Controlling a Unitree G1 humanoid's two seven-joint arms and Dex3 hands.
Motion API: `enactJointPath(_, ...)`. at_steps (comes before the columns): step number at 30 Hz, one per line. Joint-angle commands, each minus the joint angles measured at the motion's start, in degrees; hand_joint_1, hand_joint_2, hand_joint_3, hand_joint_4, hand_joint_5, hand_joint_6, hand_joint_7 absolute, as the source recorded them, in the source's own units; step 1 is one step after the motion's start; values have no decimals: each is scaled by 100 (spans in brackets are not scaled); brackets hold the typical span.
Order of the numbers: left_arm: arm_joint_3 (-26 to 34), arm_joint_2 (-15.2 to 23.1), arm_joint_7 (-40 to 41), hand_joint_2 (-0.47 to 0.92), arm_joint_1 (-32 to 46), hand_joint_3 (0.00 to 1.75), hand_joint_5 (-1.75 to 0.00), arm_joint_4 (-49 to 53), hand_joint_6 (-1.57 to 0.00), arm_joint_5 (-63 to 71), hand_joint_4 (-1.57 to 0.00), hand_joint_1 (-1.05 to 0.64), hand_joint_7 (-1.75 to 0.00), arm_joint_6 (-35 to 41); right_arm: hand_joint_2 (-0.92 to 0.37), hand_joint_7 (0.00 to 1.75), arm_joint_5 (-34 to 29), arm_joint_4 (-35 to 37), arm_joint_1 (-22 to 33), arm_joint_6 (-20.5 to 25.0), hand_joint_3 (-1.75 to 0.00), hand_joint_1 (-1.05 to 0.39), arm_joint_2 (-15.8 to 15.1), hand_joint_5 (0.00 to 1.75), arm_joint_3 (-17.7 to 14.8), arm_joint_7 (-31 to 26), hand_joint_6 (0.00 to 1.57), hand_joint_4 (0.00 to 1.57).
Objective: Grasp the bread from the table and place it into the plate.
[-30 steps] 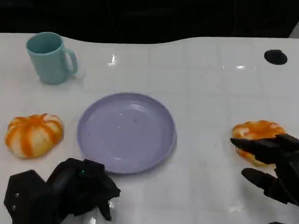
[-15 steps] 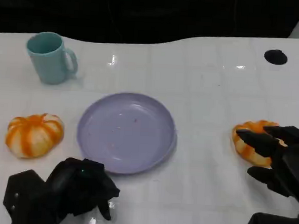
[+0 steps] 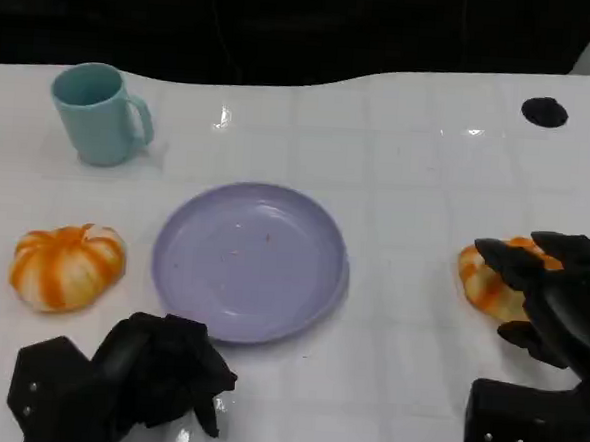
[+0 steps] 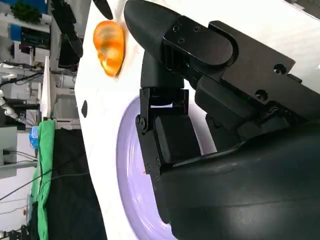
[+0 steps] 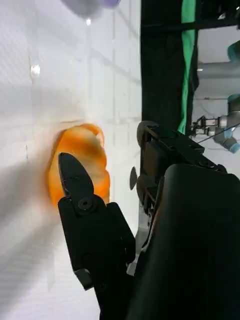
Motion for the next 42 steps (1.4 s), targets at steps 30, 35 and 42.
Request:
enactJointPath(30,6,30,86,60,162,39,-113,-187,-149,66,-143,-105,-86,18,-92,16,655,2949,-1515,-522,-10,-21,294,75,714,-1210,106,97)
enactJointPath(35,3,34,76,36,171,85,-114,-199,-147,60,-142,-105,-89,10,-77,161,661,3369,-1646,-943,-60,-18,283,172,850,-1839,73,88)
enactJointPath(42,3,47,79,36,158,87,-114,-189,-147,68,-143,-105,-89,25,-61,173,636,3546,-1734,-1132,-79,-19,270,175,957,-2367,65,90)
